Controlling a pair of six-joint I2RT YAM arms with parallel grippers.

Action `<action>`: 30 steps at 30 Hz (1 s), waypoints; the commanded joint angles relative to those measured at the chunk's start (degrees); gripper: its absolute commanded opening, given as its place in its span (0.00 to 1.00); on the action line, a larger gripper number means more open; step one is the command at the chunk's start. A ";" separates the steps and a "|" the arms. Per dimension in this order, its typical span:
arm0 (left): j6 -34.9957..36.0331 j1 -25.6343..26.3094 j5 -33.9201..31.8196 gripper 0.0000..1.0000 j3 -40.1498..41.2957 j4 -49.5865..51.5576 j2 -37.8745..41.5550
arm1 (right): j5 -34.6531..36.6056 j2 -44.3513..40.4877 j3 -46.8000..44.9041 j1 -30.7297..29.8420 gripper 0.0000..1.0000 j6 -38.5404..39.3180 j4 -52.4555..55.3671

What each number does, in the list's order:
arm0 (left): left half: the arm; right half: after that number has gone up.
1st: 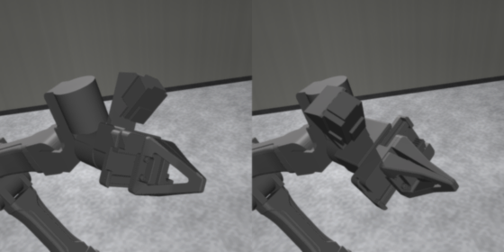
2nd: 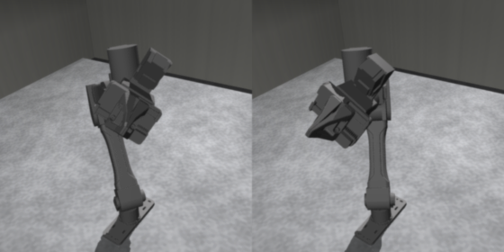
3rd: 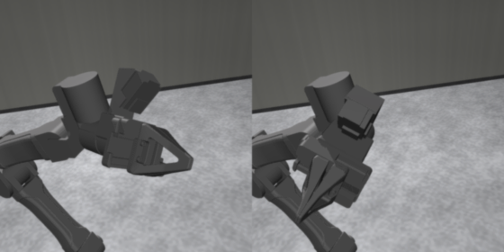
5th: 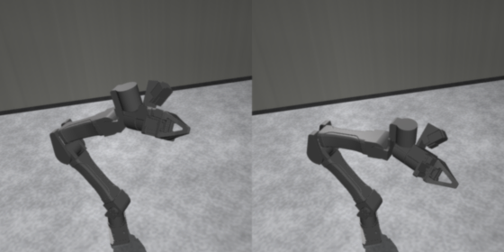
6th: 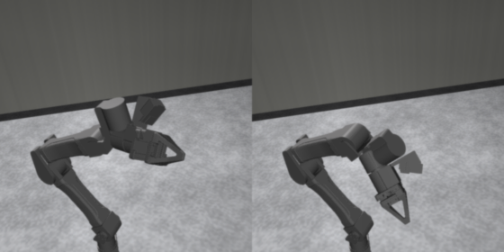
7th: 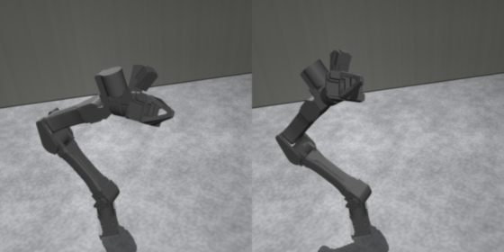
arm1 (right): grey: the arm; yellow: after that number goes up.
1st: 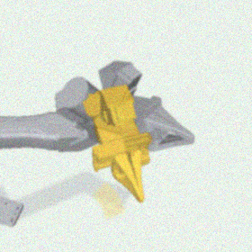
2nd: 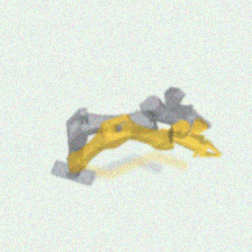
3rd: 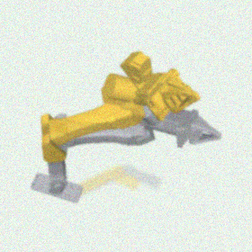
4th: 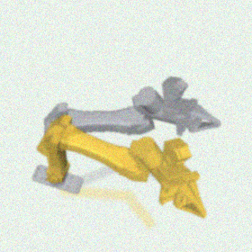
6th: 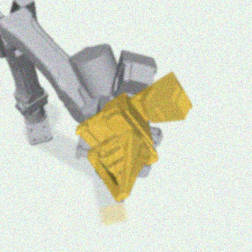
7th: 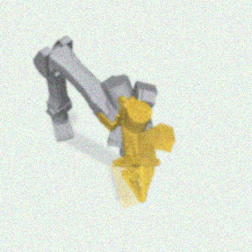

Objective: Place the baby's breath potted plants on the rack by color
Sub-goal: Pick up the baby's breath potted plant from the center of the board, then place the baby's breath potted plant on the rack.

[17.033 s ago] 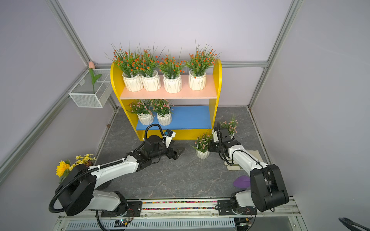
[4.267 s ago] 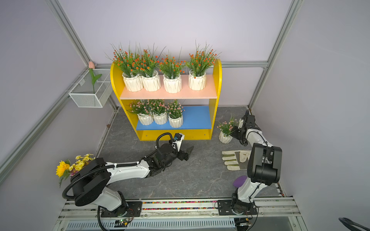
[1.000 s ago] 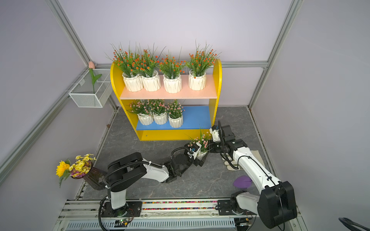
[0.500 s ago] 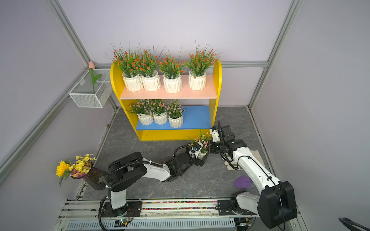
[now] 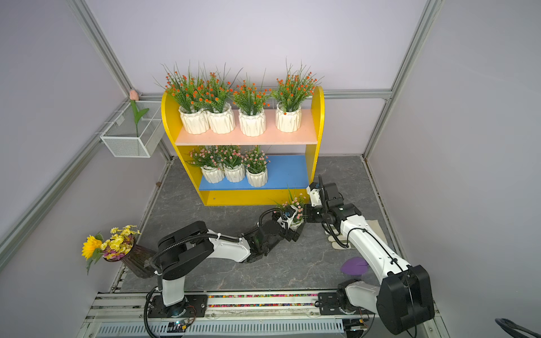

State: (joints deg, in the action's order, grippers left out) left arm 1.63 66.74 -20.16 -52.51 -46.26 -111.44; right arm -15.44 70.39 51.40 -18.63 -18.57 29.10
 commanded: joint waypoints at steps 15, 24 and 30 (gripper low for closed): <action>-1.34 -1.87 0.04 0.57 -1.94 4.62 3.57 | -0.35 -9.03 -3.51 10.16 0.26 -1.02 -2.78; -2.36 -3.52 0.15 0.55 -5.08 12.05 7.08 | 1.04 -15.42 -8.42 15.33 0.29 -1.70 -2.74; -2.48 -4.23 -0.82 0.55 -9.49 19.28 8.87 | -0.10 -15.55 -11.16 15.54 0.30 -1.63 -3.42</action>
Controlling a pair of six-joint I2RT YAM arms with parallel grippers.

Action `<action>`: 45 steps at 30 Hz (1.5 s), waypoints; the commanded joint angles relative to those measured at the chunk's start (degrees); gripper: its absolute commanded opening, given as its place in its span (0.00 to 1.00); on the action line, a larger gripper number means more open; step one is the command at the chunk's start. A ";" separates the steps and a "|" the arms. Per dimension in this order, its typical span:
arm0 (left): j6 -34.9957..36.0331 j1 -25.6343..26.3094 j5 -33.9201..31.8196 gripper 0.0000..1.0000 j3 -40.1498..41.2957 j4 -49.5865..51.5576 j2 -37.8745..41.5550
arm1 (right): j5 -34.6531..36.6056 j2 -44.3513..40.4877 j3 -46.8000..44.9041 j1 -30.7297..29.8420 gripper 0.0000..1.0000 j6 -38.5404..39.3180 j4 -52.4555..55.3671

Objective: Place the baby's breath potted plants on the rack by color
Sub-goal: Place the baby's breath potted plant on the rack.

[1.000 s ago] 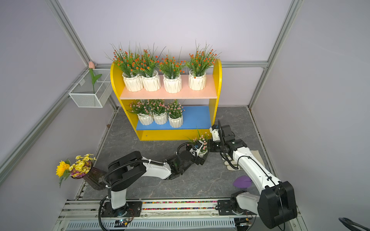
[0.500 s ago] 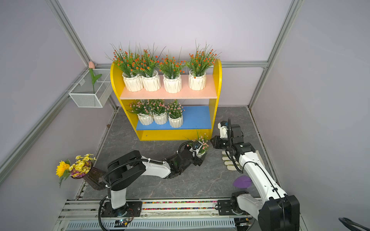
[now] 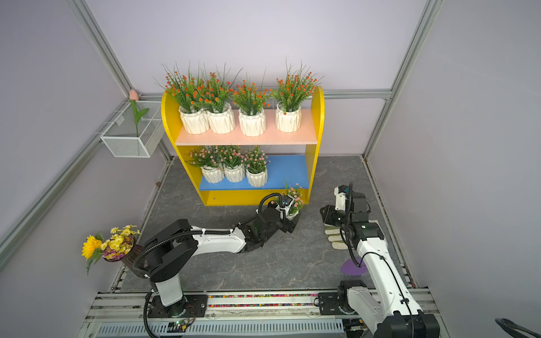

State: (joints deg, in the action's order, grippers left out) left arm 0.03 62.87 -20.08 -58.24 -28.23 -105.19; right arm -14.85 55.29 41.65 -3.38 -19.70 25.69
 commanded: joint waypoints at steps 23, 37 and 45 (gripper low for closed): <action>-3.35 -4.48 -5.84 0.54 -21.65 12.36 -1.17 | -2.55 -2.99 -5.41 0.29 0.30 0.24 0.34; -4.16 -8.70 -8.18 0.53 -34.91 15.65 -9.63 | -1.76 -5.67 -5.43 0.26 0.31 0.70 3.13; -5.57 -10.11 -9.51 0.51 -38.66 15.14 -13.18 | -1.67 -6.11 -5.35 0.26 0.31 0.51 3.40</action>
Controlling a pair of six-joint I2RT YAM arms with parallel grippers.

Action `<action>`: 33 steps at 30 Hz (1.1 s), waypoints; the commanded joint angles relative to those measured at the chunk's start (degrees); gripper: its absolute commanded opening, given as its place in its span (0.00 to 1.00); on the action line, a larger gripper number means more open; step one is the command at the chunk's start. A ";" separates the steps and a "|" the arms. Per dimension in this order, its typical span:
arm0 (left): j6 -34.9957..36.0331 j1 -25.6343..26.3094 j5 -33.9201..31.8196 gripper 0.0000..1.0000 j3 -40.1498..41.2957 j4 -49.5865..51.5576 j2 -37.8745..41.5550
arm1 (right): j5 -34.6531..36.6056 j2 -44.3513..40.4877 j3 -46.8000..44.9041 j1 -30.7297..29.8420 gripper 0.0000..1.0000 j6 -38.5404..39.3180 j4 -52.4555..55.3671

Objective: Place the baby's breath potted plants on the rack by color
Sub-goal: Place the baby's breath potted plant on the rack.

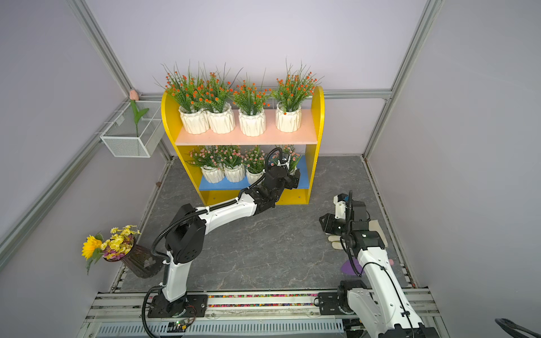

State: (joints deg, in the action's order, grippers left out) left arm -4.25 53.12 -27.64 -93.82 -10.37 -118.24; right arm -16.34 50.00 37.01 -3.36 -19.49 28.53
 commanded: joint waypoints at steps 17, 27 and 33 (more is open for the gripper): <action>-3.59 -1.04 -2.42 0.51 -12.10 1.80 -7.06 | -0.61 -1.08 -1.19 0.27 0.32 0.14 0.36; -5.28 -1.10 -3.39 0.51 -14.04 2.59 -9.54 | -0.84 -0.55 -0.99 0.27 0.32 0.16 -0.14; -7.32 -1.55 -4.33 0.66 -15.57 4.32 -11.05 | -0.88 -0.49 -0.89 0.22 0.36 0.33 0.03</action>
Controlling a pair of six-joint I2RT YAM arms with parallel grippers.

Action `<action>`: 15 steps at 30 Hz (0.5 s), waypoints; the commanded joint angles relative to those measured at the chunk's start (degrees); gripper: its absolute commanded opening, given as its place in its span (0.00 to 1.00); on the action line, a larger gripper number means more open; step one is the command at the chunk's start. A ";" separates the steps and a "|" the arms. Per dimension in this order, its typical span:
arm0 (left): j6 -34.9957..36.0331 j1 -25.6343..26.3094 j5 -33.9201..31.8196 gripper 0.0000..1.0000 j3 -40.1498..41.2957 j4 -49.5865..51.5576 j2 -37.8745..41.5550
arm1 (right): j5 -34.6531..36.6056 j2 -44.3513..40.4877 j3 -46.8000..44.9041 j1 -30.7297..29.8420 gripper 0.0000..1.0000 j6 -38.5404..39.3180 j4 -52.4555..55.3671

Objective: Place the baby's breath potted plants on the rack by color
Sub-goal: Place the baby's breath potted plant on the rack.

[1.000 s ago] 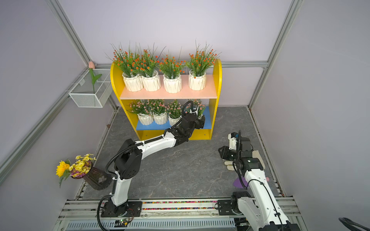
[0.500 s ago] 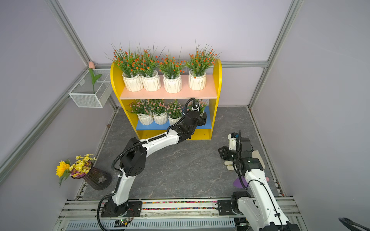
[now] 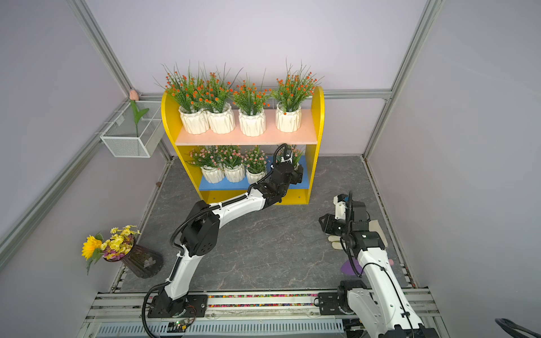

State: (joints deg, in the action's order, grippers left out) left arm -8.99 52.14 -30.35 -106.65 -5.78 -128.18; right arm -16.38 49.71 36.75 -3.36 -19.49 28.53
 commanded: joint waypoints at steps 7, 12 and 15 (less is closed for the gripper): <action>-3.22 -0.90 -1.73 0.94 -3.12 0.59 -1.16 | -0.83 -0.21 -0.50 0.26 0.38 0.41 -0.21; -3.39 -0.90 -2.08 1.00 -2.70 0.64 -0.65 | -1.12 0.15 -0.39 0.26 0.39 0.32 -0.44; -3.38 -0.95 -1.87 1.00 -2.55 0.77 -0.36 | -1.02 -0.17 -0.44 0.26 0.39 0.31 -0.26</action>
State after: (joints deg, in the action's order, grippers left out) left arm -11.07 51.64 -31.27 -107.48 -5.04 -128.53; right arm -16.40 49.74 36.75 -3.36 -19.44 28.51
